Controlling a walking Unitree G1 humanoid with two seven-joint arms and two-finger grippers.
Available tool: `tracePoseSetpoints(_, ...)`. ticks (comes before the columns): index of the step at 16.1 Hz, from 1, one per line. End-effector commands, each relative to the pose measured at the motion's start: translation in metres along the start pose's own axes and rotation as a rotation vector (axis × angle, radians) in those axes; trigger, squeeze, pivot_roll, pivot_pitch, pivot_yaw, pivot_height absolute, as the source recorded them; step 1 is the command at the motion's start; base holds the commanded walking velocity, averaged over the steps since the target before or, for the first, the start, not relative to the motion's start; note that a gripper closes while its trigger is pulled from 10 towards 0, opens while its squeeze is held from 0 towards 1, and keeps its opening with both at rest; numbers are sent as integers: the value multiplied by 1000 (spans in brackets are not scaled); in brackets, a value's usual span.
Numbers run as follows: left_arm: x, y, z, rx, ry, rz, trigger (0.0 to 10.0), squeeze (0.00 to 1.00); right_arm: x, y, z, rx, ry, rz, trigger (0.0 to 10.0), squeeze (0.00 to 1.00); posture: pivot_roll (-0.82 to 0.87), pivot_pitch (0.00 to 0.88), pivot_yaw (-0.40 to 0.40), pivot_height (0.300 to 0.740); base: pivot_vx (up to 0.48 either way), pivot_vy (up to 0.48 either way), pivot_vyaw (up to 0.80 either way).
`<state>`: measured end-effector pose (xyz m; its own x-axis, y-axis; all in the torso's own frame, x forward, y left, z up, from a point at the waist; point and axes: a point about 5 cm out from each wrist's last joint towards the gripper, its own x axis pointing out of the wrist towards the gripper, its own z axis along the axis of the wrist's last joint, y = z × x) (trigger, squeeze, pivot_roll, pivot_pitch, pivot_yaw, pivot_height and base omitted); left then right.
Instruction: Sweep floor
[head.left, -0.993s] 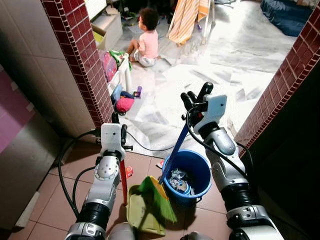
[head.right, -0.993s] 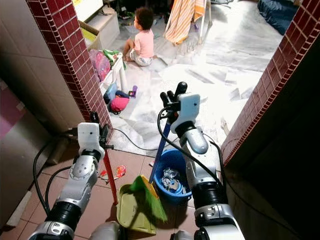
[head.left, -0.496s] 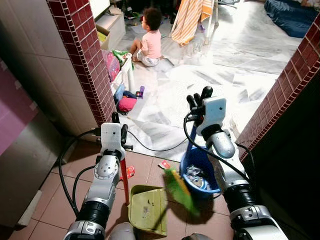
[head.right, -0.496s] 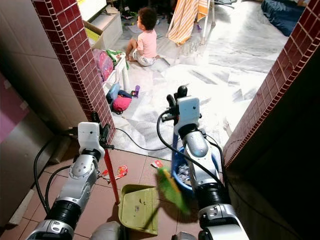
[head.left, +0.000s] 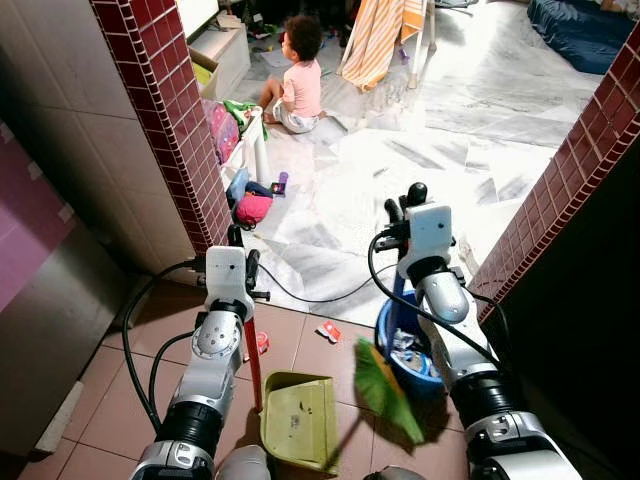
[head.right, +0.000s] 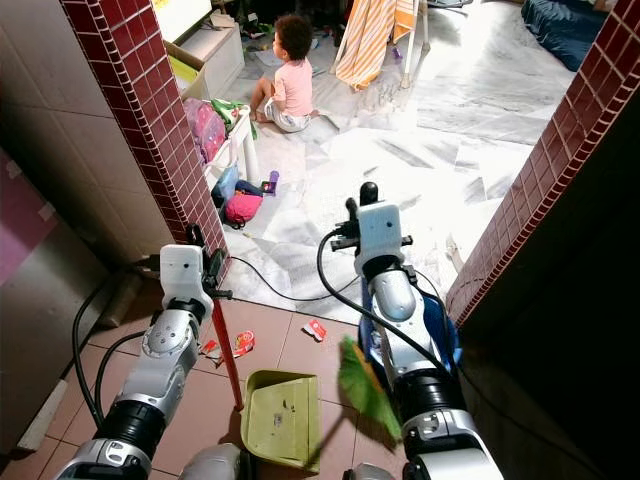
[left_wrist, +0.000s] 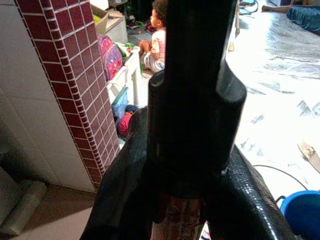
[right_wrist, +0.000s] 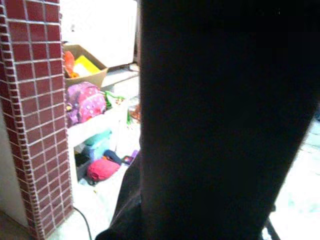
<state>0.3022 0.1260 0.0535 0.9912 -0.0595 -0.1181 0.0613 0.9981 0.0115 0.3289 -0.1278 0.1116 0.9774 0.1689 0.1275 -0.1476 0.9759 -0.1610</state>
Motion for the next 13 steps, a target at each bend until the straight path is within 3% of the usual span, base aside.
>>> tracePoseSetpoints(1,0,-2,-5,1,38,-14,10000,0,4,-8,6,-78,-26,-6,10000,0,-25,0,29,740,0,0,0)
tracePoseSetpoints(4,0,-4,-6,1,41,-20,10000,0,3,-6,3,-51,-23,3,10000,0,-27,0,30,740,0,0,0)
tracePoseSetpoints(5,0,-7,-6,-14,51,-39,10000,0,-2,2,1,40,-16,51,10000,0,-27,0,30,740,0,0,0)
tracePoseSetpoints(8,-3,-7,-4,-38,41,-49,10000,0,-17,13,-12,137,36,105,10000,0,-25,0,33,740,0,0,0)
tracePoseSetpoints(13,-14,5,-7,-45,19,-14,10000,0,-38,-3,-24,132,60,-12,10000,0,-29,0,45,740,0,0,0)
